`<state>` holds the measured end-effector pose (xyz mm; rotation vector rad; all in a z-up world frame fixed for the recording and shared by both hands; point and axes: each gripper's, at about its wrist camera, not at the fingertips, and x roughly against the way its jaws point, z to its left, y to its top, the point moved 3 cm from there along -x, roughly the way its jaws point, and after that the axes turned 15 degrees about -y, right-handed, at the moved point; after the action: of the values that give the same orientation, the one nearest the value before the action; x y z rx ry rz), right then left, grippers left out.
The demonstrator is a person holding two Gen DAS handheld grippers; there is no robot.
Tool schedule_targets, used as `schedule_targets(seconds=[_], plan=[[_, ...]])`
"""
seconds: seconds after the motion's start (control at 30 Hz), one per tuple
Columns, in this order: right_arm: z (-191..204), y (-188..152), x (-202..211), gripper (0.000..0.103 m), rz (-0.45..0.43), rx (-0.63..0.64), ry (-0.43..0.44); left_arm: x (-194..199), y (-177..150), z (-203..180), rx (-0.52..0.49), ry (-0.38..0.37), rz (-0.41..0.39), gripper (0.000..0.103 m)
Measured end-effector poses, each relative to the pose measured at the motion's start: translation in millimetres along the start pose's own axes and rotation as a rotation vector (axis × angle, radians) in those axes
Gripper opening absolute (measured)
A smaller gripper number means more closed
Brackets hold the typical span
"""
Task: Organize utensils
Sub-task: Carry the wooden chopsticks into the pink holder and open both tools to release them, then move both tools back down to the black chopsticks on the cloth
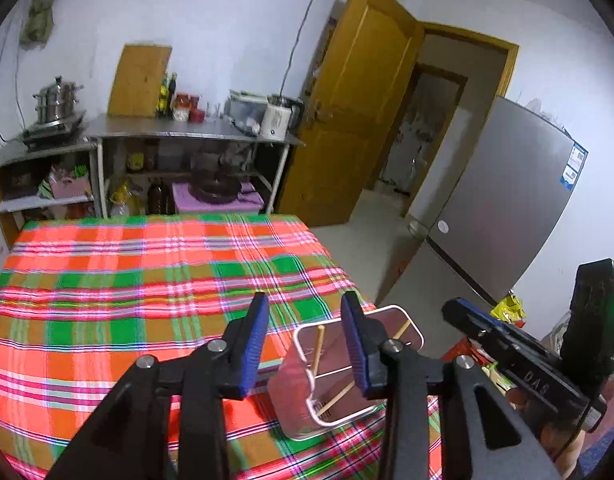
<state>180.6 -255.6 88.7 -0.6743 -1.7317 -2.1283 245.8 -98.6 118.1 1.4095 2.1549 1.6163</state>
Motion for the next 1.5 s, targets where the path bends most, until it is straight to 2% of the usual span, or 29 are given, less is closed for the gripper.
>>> schedule_targets(seconds=[0.23,0.47,0.77,0.9,1.07,1.5], plan=[[15,-16,37,0.019,-0.059,0.018,0.038,53,-28,13,0.001,0.058,-0.061,0.042],[35,-58,43,0.019,-0.014,0.048,0.085,79,-85,43,0.066,0.152,-0.051,0.042],[64,-112,29,0.019,0.094,0.109,0.140,79,-156,75,0.119,0.236,0.045,0.040],[77,-132,18,0.019,0.139,0.157,0.134,74,-174,88,0.145,0.266,0.076,0.037],[87,-154,1,0.019,0.192,0.191,0.124,63,-186,111,0.179,0.303,0.101,0.035],[112,-189,-61,0.018,0.316,0.256,0.089,26,-193,148,0.228,0.311,0.147,0.035]])
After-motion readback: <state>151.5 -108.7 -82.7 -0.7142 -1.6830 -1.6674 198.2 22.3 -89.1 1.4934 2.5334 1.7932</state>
